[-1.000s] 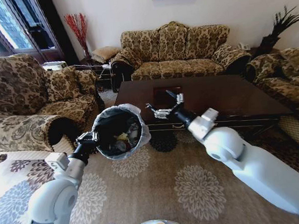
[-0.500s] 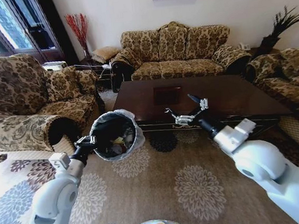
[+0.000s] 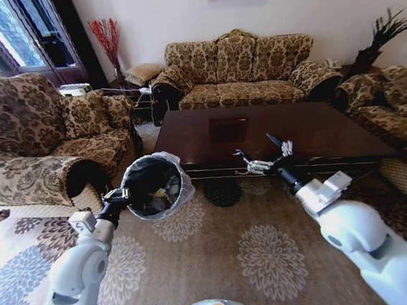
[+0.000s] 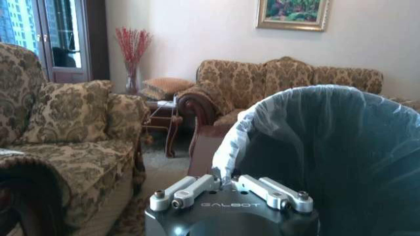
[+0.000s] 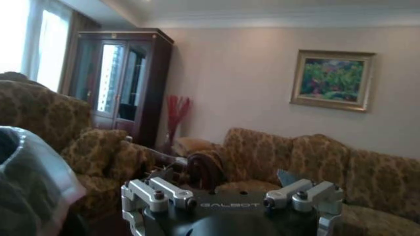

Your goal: Move to the front of the table and place the trash on the table into the trash bin.

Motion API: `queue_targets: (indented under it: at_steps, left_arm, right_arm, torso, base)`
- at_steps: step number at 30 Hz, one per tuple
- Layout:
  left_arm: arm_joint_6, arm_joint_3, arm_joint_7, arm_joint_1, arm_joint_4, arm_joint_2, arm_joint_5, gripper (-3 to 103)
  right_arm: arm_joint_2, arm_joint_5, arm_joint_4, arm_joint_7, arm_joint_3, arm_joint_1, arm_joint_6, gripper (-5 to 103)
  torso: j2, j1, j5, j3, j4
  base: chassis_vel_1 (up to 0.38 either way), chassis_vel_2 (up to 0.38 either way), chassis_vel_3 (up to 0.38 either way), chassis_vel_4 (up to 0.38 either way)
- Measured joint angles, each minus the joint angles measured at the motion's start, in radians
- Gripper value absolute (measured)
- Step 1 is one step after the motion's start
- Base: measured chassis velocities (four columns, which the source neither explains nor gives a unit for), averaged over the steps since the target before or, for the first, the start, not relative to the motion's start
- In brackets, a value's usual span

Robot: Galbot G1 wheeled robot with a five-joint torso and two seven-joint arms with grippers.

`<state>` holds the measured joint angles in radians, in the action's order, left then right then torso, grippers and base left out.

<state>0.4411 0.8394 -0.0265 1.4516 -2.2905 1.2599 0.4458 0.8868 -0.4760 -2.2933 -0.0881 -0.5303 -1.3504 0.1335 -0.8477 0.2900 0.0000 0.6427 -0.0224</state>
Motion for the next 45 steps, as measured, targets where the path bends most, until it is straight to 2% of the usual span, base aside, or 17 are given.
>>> queue_targets:
  at_steps: [2, 3, 10, 13, 17, 18, 21, 22, 24, 26, 29, 30, 32, 36, 39, 44, 45]
  left_arm:
    - [-0.02, -0.006, -0.014, 0.011, 0.028, 0.015, -0.052, 0]
    - [-0.024, -0.009, -0.02, 0.017, 0.038, 0.021, -0.069, 0]
    - [-0.034, -0.024, -0.039, 0.036, 0.095, 0.04, -0.119, 0]
    - [-0.035, -0.03, -0.049, 0.036, 0.125, 0.051, -0.147, 0]
    - [-0.055, -0.045, -0.051, 0.027, 0.216, 0.069, -0.194, 0]
    - [-0.055, -0.045, -0.051, 0.027, 0.216, 0.069, -0.194, 0]
    - [-0.083, -0.057, -0.054, 0.008, 0.345, 0.084, -0.208, 0]
    - [-0.083, -0.057, -0.054, 0.008, 0.345, 0.084, -0.208, 0]
    - [-0.115, -0.068, -0.057, -0.017, 0.48, 0.1, -0.207, 0]
    - [-0.123, -0.07, -0.057, -0.027, 0.526, 0.108, -0.207, 0]
    - [-0.184, -0.078, -0.057, -0.068, 0.696, 0.146, -0.213, 0]
    - [-0.184, -0.078, -0.057, -0.068, 0.696, 0.146, -0.213, 0]
    - [-0.216, -0.079, -0.053, -0.1, 0.792, 0.183, -0.204, 0]
    - [-0.224, -0.093, -0.041, -0.146, 0.888, 0.229, -0.163, 0]
    - [-0.232, -0.093, -0.037, -0.178, 0.952, 0.249, -0.187, 0]
    - [-0.332, -0.08, -0.029, -0.276, 1.179, 0.276, -0.263, 0]
    - [-0.332, -0.08, -0.029, -0.276, 1.179, 0.276, -0.263, 0]
  right_arm:
    - [0.066, 0.061, 0.036, 0.008, -0.036, -0.077, -0.038, 100]
    - [0.078, 0.073, 0.043, 0.009, -0.043, -0.091, -0.045, 100]
    - [0.086, 0.081, 0.047, 0.011, -0.048, -0.099, -0.051, 100]
    - [0.122, 0.101, 0.057, 0.017, -0.058, -0.114, -0.066, 100]
    - [0.263, 0.172, 0.093, 0.045, -0.082, -0.153, -0.121, 100]
    - [0.263, 0.172, 0.093, 0.045, -0.082, -0.153, -0.121, 100]
    - [0.372, 0.215, 0.119, 0.068, -0.1, -0.183, -0.166, 100]
    - [0.372, 0.215, 0.119, 0.068, -0.1, -0.183, -0.166, 100]
    - [0.383, 0.202, 0.12, 0.073, -0.107, -0.195, -0.179, 100]
    - [0.383, 0.199, 0.12, 0.074, -0.111, -0.199, -0.183, 100]
    - [0.38, 0.186, 0.124, 0.077, -0.128, -0.209, -0.191, 100]
    - [0.38, 0.186, 0.124, 0.077, -0.128, -0.209, -0.191, 100]
    - [0.373, 0.175, 0.127, 0.075, -0.13, -0.206, -0.191, 100]
    - [0.364, 0.168, 0.128, 0.072, -0.136, -0.202, -0.188, 100]
    - [0.362, 0.165, 0.128, 0.07, -0.139, -0.199, -0.186, 100]
    - [0.361, 0.162, 0.128, 0.068, -0.145, -0.2, -0.185, 100]
    - [0.361, 0.162, 0.128, 0.068, -0.145, -0.2, -0.185, 100]
  torso:
    - [0.0, 0.0, 0.0004, 0.0, 0.0004]
    - [0.0, 0.0, 0.0002, 0.0, 0.0005]
    - [0.0, 0.0, 0.0, 0.0, -0.0003]
    - [0.0, 0.0, -0.0002, 0.0, -0.0004]
    - [0.0, 0.0, -0.0001, 0.0, 0.0]
    - [0.0, 0.0, -0.0001, 0.0, 0.0]
    - [0.0, 0.0, 0.0001, 0.0, 0.0001]
    - [0.0, 0.0, 0.0001, 0.0, 0.0001]
    - [0.0, 0.0, -0.0003, 0.0, -0.0001]
    - [0.0, 0.0, -0.0003, 0.0, 0.0]
    - [0.0, 0.0, -0.0003, 0.0, -0.0003]
    - [0.0, 0.0, -0.0003, 0.0, -0.0003]
    - [0.0, 0.0, -0.0001, 0.0, -0.0002]
    - [0.0, 0.0, -0.0002, 0.0, 0.0]
    - [0.0, 0.0, 0.0001, 0.0, 0.0002]
    - [0.0, 0.0, 0.0, 0.0, -0.0003]
    - [0.0, 0.0, 0.0, 0.0, -0.0003]
  base:
    - [0.0, 0.0, 0.0, 0.0]
    - [0.0, 0.0, 0.0, 0.0]
    - [0.0, 0.0, 0.0, 0.0]
    - [0.0, 0.0, 0.0, 0.0]
    - [0.0, 0.0, 0.0, 0.0]
    - [0.0, 0.0, 0.0, 0.0]
    - [0.0, 0.0, 0.0, 0.0]
    - [0.0, 0.0, 0.0, 0.0]
    - [0.0, 0.0, 0.0, 0.0]
    - [0.0, 0.0, 0.0, 0.0]
    - [0.0, 0.0, 0.0, 0.0]
    - [0.0, 0.0, 0.0, 0.0]
    - [0.0, 0.0, 0.0, 0.0]
    - [0.0, 0.0, 0.0, 0.0]
    - [0.0, 0.0, 0.0, 0.0]
    - [0.0, 0.0, 0.0, 0.0]
    - [0.0, 0.0, 0.0, 0.0]
